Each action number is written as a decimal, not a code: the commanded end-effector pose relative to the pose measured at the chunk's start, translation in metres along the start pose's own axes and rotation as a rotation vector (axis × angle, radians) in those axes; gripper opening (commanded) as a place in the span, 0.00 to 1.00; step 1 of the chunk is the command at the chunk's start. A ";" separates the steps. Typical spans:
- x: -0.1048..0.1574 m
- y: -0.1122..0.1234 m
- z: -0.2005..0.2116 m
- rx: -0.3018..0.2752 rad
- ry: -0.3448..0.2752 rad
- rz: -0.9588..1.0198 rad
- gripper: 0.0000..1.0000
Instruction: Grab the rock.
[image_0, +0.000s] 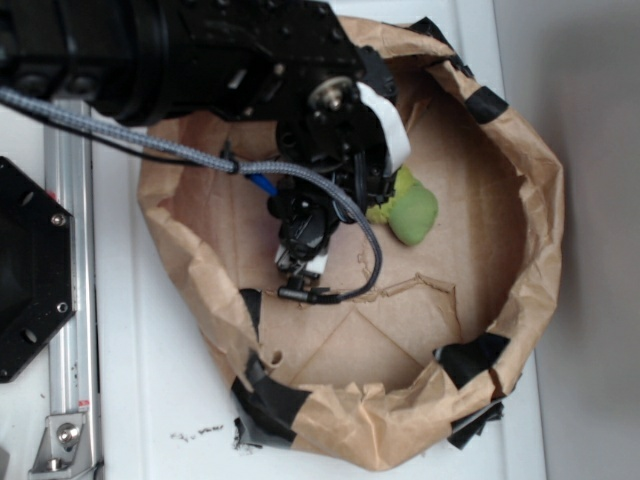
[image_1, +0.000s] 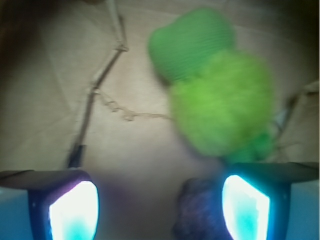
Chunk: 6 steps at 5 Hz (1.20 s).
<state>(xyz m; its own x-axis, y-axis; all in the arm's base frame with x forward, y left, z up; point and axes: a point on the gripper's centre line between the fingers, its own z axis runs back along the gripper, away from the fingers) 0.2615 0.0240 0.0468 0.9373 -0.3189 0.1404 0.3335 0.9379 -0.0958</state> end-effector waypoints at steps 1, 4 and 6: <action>0.014 0.017 0.020 0.148 -0.057 -0.060 1.00; 0.014 0.017 0.020 0.148 -0.057 -0.060 1.00; -0.004 0.047 -0.003 0.299 -0.012 -0.069 1.00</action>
<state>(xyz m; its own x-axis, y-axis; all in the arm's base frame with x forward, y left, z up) 0.2764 0.0638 0.0418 0.9074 -0.3877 0.1625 0.3549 0.9137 0.1980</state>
